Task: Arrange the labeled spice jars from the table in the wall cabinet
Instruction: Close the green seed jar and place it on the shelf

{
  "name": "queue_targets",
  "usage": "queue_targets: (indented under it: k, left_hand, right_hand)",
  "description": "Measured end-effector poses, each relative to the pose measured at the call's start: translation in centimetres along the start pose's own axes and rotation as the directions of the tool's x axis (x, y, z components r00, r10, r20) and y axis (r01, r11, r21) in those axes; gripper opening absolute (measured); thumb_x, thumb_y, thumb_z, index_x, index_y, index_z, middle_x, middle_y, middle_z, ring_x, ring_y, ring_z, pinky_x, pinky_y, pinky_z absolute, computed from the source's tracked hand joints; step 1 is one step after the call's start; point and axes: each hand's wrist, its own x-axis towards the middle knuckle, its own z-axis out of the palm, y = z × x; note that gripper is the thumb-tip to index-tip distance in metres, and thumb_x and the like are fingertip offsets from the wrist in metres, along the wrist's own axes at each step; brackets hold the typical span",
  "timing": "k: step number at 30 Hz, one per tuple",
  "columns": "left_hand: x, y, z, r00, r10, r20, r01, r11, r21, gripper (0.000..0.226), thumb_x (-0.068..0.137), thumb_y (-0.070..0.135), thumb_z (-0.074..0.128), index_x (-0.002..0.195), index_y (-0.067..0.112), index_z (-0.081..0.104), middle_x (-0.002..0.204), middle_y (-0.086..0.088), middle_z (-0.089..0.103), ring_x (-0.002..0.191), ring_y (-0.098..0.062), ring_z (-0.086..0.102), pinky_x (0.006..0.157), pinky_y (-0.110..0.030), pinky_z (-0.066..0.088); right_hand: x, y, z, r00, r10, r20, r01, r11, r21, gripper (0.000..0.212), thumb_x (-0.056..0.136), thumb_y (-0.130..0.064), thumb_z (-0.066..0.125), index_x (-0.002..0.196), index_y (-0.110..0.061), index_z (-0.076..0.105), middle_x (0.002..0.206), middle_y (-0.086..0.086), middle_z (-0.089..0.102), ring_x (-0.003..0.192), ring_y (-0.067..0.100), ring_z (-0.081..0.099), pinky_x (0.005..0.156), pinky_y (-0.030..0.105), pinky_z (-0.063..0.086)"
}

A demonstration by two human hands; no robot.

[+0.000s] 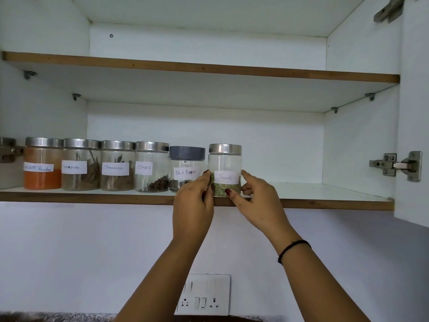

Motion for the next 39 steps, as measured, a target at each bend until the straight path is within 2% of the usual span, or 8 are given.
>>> queue_targets:
  k: [5, 11, 17, 25, 29, 32, 36, 39]
  left_hand:
    - [0.1, 0.0, -0.2, 1.0, -0.014, -0.012, 0.014, 1.0, 0.016, 0.036, 0.095, 0.013, 0.064, 0.131, 0.015, 0.064, 0.1, -0.002, 0.074, 0.084, -0.013, 0.063, 0.078, -0.028, 0.053]
    - [0.1, 0.2, -0.5, 1.0, 0.003, 0.024, -0.004, 0.999, 0.036, 0.039, 0.096, 0.013, 0.061, 0.135, 0.013, 0.06, 0.11, -0.004, 0.073, 0.098, -0.019, 0.066, 0.088, -0.031, 0.054]
    - [0.3, 0.1, -0.5, 0.998, 0.048, 0.036, -0.05, 0.997, 0.063, 0.037, 0.096, 0.01, 0.06, 0.133, 0.011, 0.062, 0.107, -0.002, 0.073, 0.095, -0.018, 0.066, 0.086, -0.027, 0.053]
    - [0.6, -0.2, -0.3, 0.996, 0.056, 0.064, -0.062, 0.994, 0.091, 0.036, 0.097, 0.011, 0.058, 0.133, 0.01, 0.061, 0.104, -0.005, 0.074, 0.092, -0.019, 0.066, 0.087, -0.035, 0.056]
    - [0.4, -0.1, -0.5, 0.997, 0.043, 0.063, -0.048, 0.996, 0.075, 0.037, 0.097, 0.011, 0.059, 0.134, 0.011, 0.061, 0.106, -0.005, 0.073, 0.093, -0.02, 0.066, 0.089, -0.038, 0.056]
    - [0.3, 0.2, -0.7, 0.998, 0.024, 0.052, -0.026, 0.999, 0.044, 0.039, 0.096, 0.011, 0.061, 0.135, 0.009, 0.059, 0.11, -0.006, 0.073, 0.098, -0.02, 0.067, 0.09, -0.036, 0.056]
    - [0.2, 0.3, -0.8, 0.998, 0.01, 0.055, -0.013, 0.998, 0.057, 0.042, 0.097, 0.015, 0.062, 0.138, 0.009, 0.056, 0.113, -0.008, 0.072, 0.101, -0.021, 0.067, 0.091, -0.035, 0.056]
    - [0.1, 0.2, -0.7, 0.999, 0.034, 0.043, -0.037, 0.997, 0.069, 0.041, 0.096, 0.014, 0.062, 0.137, 0.008, 0.057, 0.116, -0.008, 0.072, 0.101, -0.022, 0.068, 0.091, -0.038, 0.056]
  right_hand:
    - [0.0, -0.4, 0.5, 0.998, 0.017, -0.054, -0.019, 0.999, -0.037, 0.053, 0.087, -0.047, 0.067, 0.132, -0.02, 0.059, 0.107, 0.003, 0.065, 0.097, 0.017, 0.061, 0.084, 0.034, 0.053]
    - [0.1, -0.7, 1.1, 0.989, 0.094, -0.114, -0.096, 0.995, -0.008, 0.04, 0.081, -0.051, 0.073, 0.094, -0.013, 0.076, 0.089, 0.007, 0.07, 0.083, 0.021, 0.066, 0.074, 0.039, 0.057]
    - [0.2, -0.9, 1.5, 0.984, 0.105, -0.147, -0.111, 0.993, -0.034, 0.044, 0.079, -0.055, 0.072, 0.099, -0.016, 0.077, 0.09, 0.002, 0.07, 0.085, 0.017, 0.065, 0.074, 0.035, 0.056]
    - [0.0, -1.1, 1.8, 0.98, 0.103, -0.169, -0.111, 0.993, -0.034, 0.052, 0.08, -0.053, 0.072, 0.108, -0.01, 0.074, 0.098, 0.005, 0.07, 0.09, 0.02, 0.066, 0.081, 0.039, 0.057]
    - [-0.6, -1.1, 1.9, 0.971, 0.073, -0.226, -0.083, 0.996, -0.036, 0.041, 0.083, -0.042, 0.072, 0.098, -0.004, 0.073, 0.094, 0.008, 0.069, 0.088, 0.023, 0.065, 0.079, 0.041, 0.056]
    - [-1.3, -1.5, 2.0, 0.968, 0.047, -0.248, -0.081, 0.988, -0.13, 0.036, 0.087, -0.041, 0.067, 0.089, -0.006, 0.072, 0.087, 0.005, 0.066, 0.082, 0.021, 0.063, 0.073, 0.036, 0.055]
    - [-1.9, -1.6, 1.4, 0.984, 0.036, -0.177, -0.069, 0.98, -0.186, 0.035, 0.091, -0.041, 0.063, 0.095, -0.009, 0.074, 0.089, 0.003, 0.068, 0.083, 0.019, 0.063, 0.073, 0.029, 0.052]
    - [-2.3, -1.5, 0.7, 0.993, 0.008, -0.117, -0.03, 0.981, -0.191, 0.03, 0.091, -0.035, 0.062, 0.097, -0.009, 0.075, 0.09, 0.006, 0.071, 0.085, 0.022, 0.066, 0.075, 0.033, 0.055]
